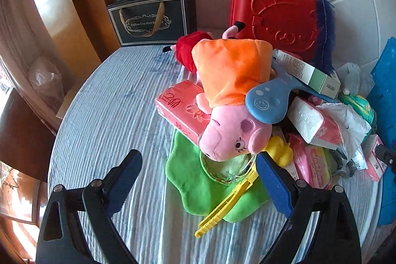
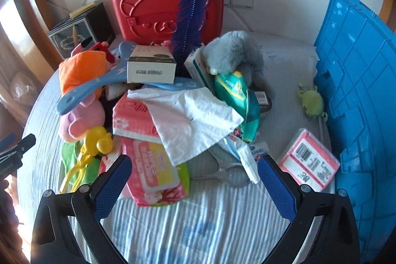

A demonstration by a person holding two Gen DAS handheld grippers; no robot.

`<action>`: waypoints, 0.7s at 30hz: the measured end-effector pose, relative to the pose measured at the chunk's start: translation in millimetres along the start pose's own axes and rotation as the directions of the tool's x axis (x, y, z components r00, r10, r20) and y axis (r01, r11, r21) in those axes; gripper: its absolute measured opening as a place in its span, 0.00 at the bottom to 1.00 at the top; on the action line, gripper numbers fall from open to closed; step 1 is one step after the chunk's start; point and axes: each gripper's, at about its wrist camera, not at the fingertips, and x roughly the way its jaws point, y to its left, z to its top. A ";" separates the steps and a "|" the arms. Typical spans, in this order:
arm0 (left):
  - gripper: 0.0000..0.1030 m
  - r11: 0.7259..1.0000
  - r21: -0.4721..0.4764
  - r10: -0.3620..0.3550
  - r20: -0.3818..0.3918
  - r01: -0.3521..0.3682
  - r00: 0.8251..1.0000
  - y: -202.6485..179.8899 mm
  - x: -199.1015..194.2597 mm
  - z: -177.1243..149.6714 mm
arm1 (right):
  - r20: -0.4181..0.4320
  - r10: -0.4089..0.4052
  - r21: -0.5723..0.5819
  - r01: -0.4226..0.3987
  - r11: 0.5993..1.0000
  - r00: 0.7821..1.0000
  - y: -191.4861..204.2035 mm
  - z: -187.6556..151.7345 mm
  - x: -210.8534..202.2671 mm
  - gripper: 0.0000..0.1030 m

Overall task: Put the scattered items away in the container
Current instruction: 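Grasp the yellow toy clamp with left tool while right tool grasps the pink WIPES pack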

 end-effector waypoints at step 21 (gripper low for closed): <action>0.72 0.990 0.124 -0.041 -0.173 0.063 0.984 -77.8 123.9 -37.6 | -0.250 0.123 -0.065 -0.143 0.988 0.960 36.0 -14.8 136.8 1.00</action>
